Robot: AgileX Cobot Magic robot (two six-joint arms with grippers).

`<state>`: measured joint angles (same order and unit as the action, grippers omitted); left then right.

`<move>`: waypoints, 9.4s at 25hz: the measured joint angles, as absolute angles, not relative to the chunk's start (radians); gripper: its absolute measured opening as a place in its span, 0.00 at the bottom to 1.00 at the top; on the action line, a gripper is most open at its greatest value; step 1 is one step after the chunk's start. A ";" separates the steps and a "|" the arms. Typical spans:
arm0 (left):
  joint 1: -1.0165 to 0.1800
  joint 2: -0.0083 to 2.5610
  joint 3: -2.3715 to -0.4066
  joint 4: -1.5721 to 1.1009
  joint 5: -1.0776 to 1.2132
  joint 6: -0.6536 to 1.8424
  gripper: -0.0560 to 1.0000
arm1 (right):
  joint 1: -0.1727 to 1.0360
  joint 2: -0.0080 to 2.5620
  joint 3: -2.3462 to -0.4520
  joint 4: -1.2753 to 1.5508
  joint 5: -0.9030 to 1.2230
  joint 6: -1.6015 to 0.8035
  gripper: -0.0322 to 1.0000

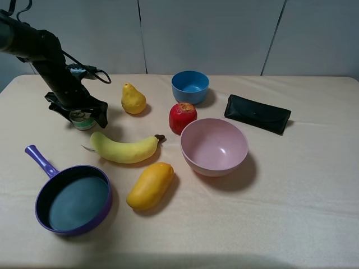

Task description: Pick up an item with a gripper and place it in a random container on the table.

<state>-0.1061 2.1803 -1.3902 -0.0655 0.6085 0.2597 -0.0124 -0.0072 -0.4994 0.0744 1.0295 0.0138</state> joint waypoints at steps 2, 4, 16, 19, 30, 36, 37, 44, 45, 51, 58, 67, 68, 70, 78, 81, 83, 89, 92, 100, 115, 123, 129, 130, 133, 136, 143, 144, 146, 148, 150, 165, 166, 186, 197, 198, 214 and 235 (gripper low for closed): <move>-0.106 2.180 -1.392 -0.065 0.608 0.260 0.99 | -0.012 -0.007 -0.499 0.074 1.029 0.014 0.70; -0.106 2.180 -1.392 -0.065 0.608 0.260 0.99 | -0.012 -0.007 -0.499 0.074 1.029 0.014 0.70; -0.106 2.180 -1.392 -0.038 0.608 0.263 0.65 | -0.012 -0.007 -0.499 0.074 1.029 0.014 0.70; -0.106 2.180 -1.392 -0.036 0.608 0.263 0.65 | -0.012 -0.007 -0.499 0.074 1.029 0.014 0.70; -0.106 2.180 -1.393 -0.020 0.612 0.263 0.65 | -0.012 -0.007 -0.499 0.074 1.029 0.014 0.70; -0.106 2.155 -1.398 -0.016 0.653 0.263 0.65 | -0.012 -0.007 -0.499 0.074 1.029 0.014 0.70; -0.106 2.146 -1.400 -0.016 0.658 0.263 0.65 | -0.012 -0.007 -0.499 0.074 1.029 0.014 0.70; -0.106 2.058 -1.402 -0.014 0.720 0.263 0.65 | -0.012 -0.007 -0.499 0.074 1.029 0.014 0.70; -0.106 2.043 -1.402 -0.013 0.728 0.263 0.65 | -0.012 -0.007 -0.499 0.074 1.029 0.014 0.70; -0.106 1.959 -1.402 -0.013 0.803 0.263 0.65 | -0.012 -0.007 -0.499 0.074 1.029 0.014 0.70; -0.106 1.882 -1.402 -0.013 0.900 0.263 0.65 | -0.012 -0.007 -0.499 0.074 1.029 0.014 0.70; -0.106 1.813 -1.402 -0.013 1.047 0.252 0.65 | -0.012 -0.007 -0.499 0.074 1.029 0.014 0.70; -0.106 1.805 -1.402 -0.013 1.064 0.251 0.65 | -0.012 -0.007 -0.499 0.074 1.029 0.014 0.70; -0.106 1.787 -1.402 -0.013 1.097 0.250 0.65 | -0.012 -0.007 -0.499 0.074 1.029 0.014 0.70; -0.107 1.715 -1.396 -0.035 1.178 0.250 0.65 | -0.012 -0.007 -0.499 0.074 1.029 0.014 0.70; -0.117 1.690 -1.382 -0.035 1.178 0.250 0.65 | -0.012 -0.007 -0.499 0.074 1.029 0.014 0.70; -0.131 1.671 -1.362 -0.035 1.178 0.250 0.65 | -0.012 -0.007 -0.499 0.074 1.029 0.014 0.70; -0.187 1.603 -1.278 -0.035 1.178 0.214 0.65 | -0.012 -0.007 -0.499 0.074 1.029 0.014 0.70; -0.217 1.572 -1.236 -0.035 1.178 0.194 0.65 | -0.012 -0.007 -0.499 0.074 1.029 0.014 0.70; -0.298 1.508 -1.122 -0.036 1.178 0.137 0.65 | -0.012 -0.007 -0.499 0.075 1.029 0.014 0.70; -0.392 1.448 -0.883 -0.040 1.035 0.038 0.65 | -0.012 -0.007 -0.499 0.075 1.029 0.014 0.70; -0.392 1.447 -0.766 -0.058 0.921 0.037 0.65 | -0.012 -0.007 -0.499 0.075 1.029 0.014 0.70; -0.392 1.446 -0.675 -0.061 0.785 0.037 0.65 | -0.012 -0.007 -0.499 0.075 1.029 0.014 0.70; -0.392 1.446 -0.663 -0.061 0.760 0.037 0.65 | -0.012 -0.007 -0.499 0.075 1.029 0.014 0.70; -0.392 1.446 -0.628 -0.062 0.695 0.041 0.65 | -0.012 -0.007 -0.499 0.075 1.029 0.014 0.70; -0.392 1.446 -0.602 -0.063 0.641 0.066 0.65 | -0.012 -0.007 -0.499 0.075 1.029 0.014 0.70; -0.392 1.446 -0.568 -0.065 0.594 0.081 0.65 | -0.012 -0.007 -0.499 0.075 1.029 0.014 0.70; -0.392 1.446 -0.562 -0.065 0.591 0.081 0.65 | -0.012 -0.007 -0.499 0.075 1.029 0.014 0.70; -0.392 1.445 -0.549 -0.065 0.581 0.081 0.65 | -0.012 -0.007 -0.499 0.075 1.029 0.014 0.70; -0.392 1.445 -0.531 -0.065 0.563 0.081 0.65 | -0.012 -0.007 -0.499 0.075 1.029 0.014 0.70; -0.392 1.445 -0.514 -0.065 0.541 0.082 0.65 | -0.012 -0.007 -0.499 0.075 1.029 0.014 0.70; -0.392 1.445 -0.503 -0.065 0.465 0.083 0.65 | -0.012 -0.007 -0.499 0.075 1.029 0.014 0.70; -0.392 1.445 -0.503 -0.065 0.465 0.083 0.65 | -0.012 -0.007 -0.499 0.075 1.029 0.014 0.70; -0.392 1.445 -0.592 -0.065 0.614 0.084 0.99 | -0.012 -0.007 -0.499 0.075 1.029 0.014 0.70; -0.392 1.404 -0.885 -0.065 1.087 0.086 0.99 | -0.012 -0.007 -0.499 0.075 1.029 0.014 0.70; -0.392 1.378 -0.897 -0.065 1.105 0.086 0.99 | -0.012 -0.007 -0.499 0.075 1.029 0.014 0.70; -0.392 0.756 -0.917 -0.064 1.183 0.054 0.99 | -0.012 -0.007 -0.499 0.075 1.029 0.014 0.70; -0.066 0.190 -0.661 -0.043 1.174 0.093 0.99 | -0.012 -0.007 -0.499 0.075 1.029 0.014 0.70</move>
